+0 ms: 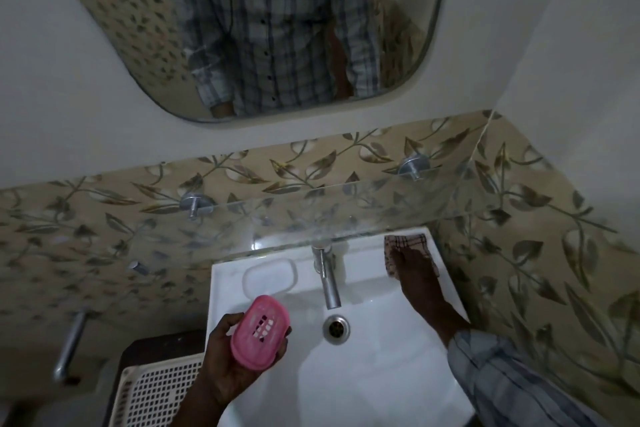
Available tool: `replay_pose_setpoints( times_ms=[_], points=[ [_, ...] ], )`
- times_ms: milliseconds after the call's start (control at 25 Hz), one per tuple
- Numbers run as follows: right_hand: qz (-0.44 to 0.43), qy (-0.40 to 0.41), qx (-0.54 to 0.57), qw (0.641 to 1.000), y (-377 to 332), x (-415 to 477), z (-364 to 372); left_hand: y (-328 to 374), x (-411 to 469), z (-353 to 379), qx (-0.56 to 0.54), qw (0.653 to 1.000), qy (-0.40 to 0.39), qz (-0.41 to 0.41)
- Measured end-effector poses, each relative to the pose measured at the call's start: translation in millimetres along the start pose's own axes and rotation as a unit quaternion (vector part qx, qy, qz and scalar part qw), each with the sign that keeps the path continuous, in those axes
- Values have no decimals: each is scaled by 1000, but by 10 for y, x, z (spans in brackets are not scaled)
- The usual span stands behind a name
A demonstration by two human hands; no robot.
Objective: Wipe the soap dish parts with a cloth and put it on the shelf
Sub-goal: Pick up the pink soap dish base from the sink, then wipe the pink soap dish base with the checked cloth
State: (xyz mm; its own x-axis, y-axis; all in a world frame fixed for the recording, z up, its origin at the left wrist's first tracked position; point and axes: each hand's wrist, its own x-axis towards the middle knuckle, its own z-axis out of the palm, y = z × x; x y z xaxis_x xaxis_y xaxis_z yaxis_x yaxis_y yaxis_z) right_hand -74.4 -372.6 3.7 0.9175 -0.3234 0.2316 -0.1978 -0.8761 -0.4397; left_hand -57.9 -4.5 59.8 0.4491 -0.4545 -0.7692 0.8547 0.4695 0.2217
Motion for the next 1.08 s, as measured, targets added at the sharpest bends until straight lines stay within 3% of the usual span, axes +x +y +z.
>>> replay_pose_setpoints(
  times_ms=[80, 160, 280, 360, 440, 520, 640, 680, 760, 800, 1080],
  points=[
    [78, -44, 173, 981, 20, -110, -14, -62, -101, 6, -1, 1000, 1, 13],
    [220, -39, 313, 923, 12, -361, -39, -165, -211, 41, -6, 1000, 5, 19],
    [434, -31, 495, 752, -30, -769, -141, -275, -277, 130, -18, 999, -5, 27],
    [439, -84, 576, 684, -166, -947, -192, -289, -267, 226, 9, 1000, -5, 15],
    [389, -134, 589, 695, -382, -991, -268, -327, -212, 342, 27, 999, 16, 11],
    [269, -146, 571, 762, -649, -1000, -296, -395, -177, 420, 65, 997, 30, 2],
    [-15, -107, 481, 870, -1035, -1015, -317, -426, -120, 497, 85, 996, 26, 5],
    [-126, -101, 432, 887, -1116, -1012, -287, -415, -110, 511, 93, 995, 21, 6],
    [-306, -104, 325, 889, -1182, -1018, -163, -380, -102, 518, 118, 993, 14, 1],
    [-345, -98, 292, 887, -1186, -1010, -112, -362, -109, 508, 128, 992, 11, 1],
    [-351, -81, 246, 900, -1205, -915, 96, -257, -61, 365, 119, 993, 7, 2]
  ],
)
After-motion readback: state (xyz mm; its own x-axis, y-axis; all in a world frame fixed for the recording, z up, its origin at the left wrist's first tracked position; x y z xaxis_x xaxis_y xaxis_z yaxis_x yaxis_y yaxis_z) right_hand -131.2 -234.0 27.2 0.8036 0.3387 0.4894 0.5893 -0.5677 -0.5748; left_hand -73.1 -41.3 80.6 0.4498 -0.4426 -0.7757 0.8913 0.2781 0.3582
